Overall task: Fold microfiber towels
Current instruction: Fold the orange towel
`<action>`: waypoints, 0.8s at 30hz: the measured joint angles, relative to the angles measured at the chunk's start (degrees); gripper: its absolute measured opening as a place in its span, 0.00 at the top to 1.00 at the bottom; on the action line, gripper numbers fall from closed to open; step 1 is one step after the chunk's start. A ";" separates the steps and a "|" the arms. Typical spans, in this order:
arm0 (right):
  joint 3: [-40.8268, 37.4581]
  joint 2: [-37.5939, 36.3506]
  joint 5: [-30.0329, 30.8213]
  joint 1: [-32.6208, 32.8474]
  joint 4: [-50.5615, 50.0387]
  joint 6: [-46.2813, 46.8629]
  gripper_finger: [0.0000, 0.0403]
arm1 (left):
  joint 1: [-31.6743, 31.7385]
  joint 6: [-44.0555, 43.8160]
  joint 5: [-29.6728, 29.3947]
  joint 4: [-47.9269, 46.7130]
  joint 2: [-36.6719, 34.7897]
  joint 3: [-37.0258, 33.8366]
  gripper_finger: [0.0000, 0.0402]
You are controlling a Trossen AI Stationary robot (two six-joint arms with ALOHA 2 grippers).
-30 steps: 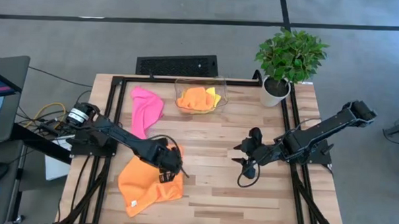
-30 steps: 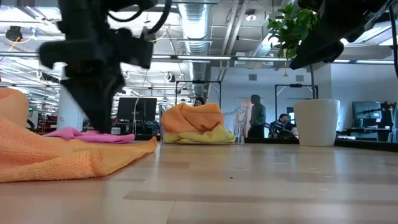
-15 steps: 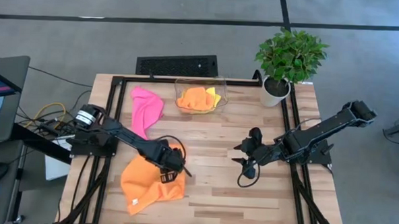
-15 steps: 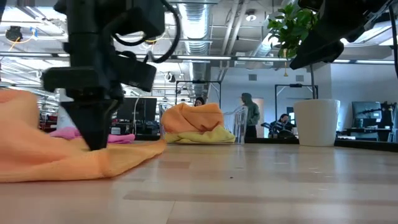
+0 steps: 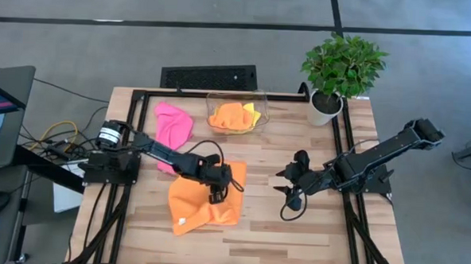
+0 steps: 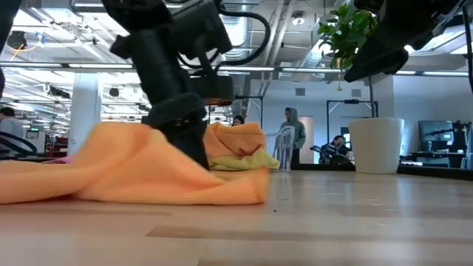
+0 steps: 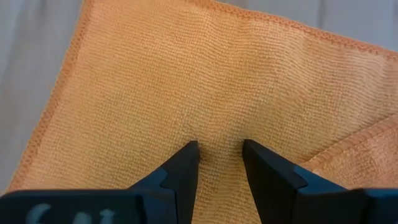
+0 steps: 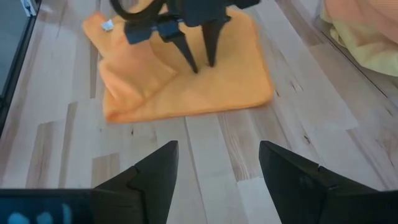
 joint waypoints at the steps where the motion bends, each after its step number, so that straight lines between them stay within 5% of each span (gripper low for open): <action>1: 0.00 0.02 0.00 0.00 0.03 0.00 0.38 | 0.58 1.05 0.00 0.78 0.08 -0.03 0.69; 12: 0.04 0.02 0.00 0.00 2.08 -0.10 0.38 | 1.81 3.76 0.21 4.32 -1.03 -0.11 0.69; 24: 0.06 5.05 -2.28 -1.66 10.20 -4.25 0.38 | -8.78 -3.89 -5.07 -13.00 -17.26 0.04 0.69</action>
